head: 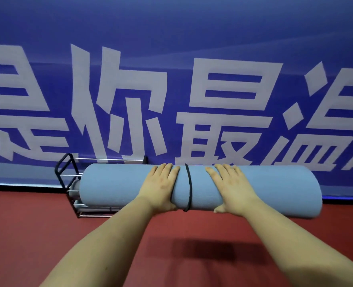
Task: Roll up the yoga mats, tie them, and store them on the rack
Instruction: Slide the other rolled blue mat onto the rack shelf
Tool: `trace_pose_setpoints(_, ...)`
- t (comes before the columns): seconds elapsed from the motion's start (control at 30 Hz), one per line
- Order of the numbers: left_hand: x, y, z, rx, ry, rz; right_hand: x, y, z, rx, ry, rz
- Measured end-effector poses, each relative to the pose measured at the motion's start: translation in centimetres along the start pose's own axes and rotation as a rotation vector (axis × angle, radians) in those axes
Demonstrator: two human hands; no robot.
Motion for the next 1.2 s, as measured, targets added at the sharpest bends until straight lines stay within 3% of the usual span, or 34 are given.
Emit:
trace_pose_setpoints(0.3,-2.2,-4.1,-21.2,0.066,-0.07,0.006,13.5,-4.0,-14.8,-0.05,-0.082,-0.009)
trace_pose_setpoints(0.73,-4.3,-17.4,-38.3,-0.064,0.047,0.035,23.8,-16.3,-31.8,-0.087,0.058,-0.051)
trace_pose_setpoints(0.83,-4.4,-20.8,-40.5,-0.129,0.115,0.059,25.3,-19.7,-33.9,-0.135,0.068,-0.055)
trace_pose_setpoints(1.07,-4.3,-32.9,-43.3,-0.222,0.078,0.053,25.7,-30.4,-36.9,-0.182,0.064,-0.104)
trace_pose_setpoints(1.2,-4.1,-41.2,-43.5,-0.151,0.034,0.042,24.5,-38.5,-38.4,-0.176,0.044,-0.078)
Point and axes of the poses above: each hand's wrist, its own z-axis away from the middle knuckle, its own y-axis out of the back of the hand, x = y × z, the point moved 8 cm from there along -z, towards the middle knuckle, and after that the axes turned 2 degrees about y, right-handed, at the moved point
